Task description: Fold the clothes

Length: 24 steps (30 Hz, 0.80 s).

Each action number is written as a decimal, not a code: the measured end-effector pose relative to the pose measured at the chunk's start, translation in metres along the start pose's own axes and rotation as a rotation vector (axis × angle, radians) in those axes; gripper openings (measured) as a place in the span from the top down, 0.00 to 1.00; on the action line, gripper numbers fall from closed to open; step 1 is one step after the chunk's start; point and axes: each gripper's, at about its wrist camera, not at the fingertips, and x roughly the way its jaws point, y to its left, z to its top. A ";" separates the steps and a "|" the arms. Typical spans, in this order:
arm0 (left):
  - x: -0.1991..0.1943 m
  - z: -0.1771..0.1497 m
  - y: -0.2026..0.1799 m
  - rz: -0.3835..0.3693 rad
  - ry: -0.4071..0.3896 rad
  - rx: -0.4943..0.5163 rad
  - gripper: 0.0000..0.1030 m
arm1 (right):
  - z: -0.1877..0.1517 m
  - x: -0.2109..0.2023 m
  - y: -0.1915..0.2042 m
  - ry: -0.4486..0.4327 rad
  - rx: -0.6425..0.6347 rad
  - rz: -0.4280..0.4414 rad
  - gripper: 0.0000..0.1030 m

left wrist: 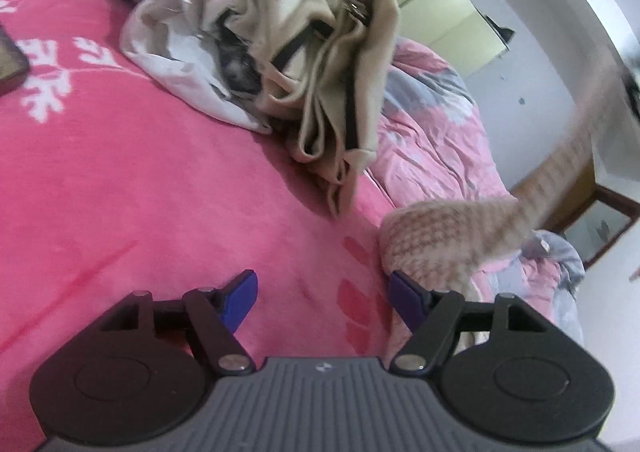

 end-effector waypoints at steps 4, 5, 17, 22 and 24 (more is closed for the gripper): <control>-0.003 -0.001 0.004 0.000 -0.007 -0.001 0.33 | -0.116 0.054 0.088 0.348 -0.210 0.172 0.72; -0.003 0.000 0.004 0.000 -0.006 0.000 0.32 | -0.147 0.063 0.108 0.494 -0.290 0.232 0.62; -0.007 0.003 0.005 -0.011 0.001 -0.008 0.32 | -0.093 0.000 0.105 0.510 -0.617 0.370 0.41; -0.005 -0.002 -0.001 0.004 -0.013 0.035 0.30 | 0.047 -0.052 0.038 0.166 -0.522 0.155 0.42; -0.006 -0.003 -0.002 0.008 -0.018 0.038 0.29 | 0.103 -0.081 0.013 0.019 -0.441 0.086 0.42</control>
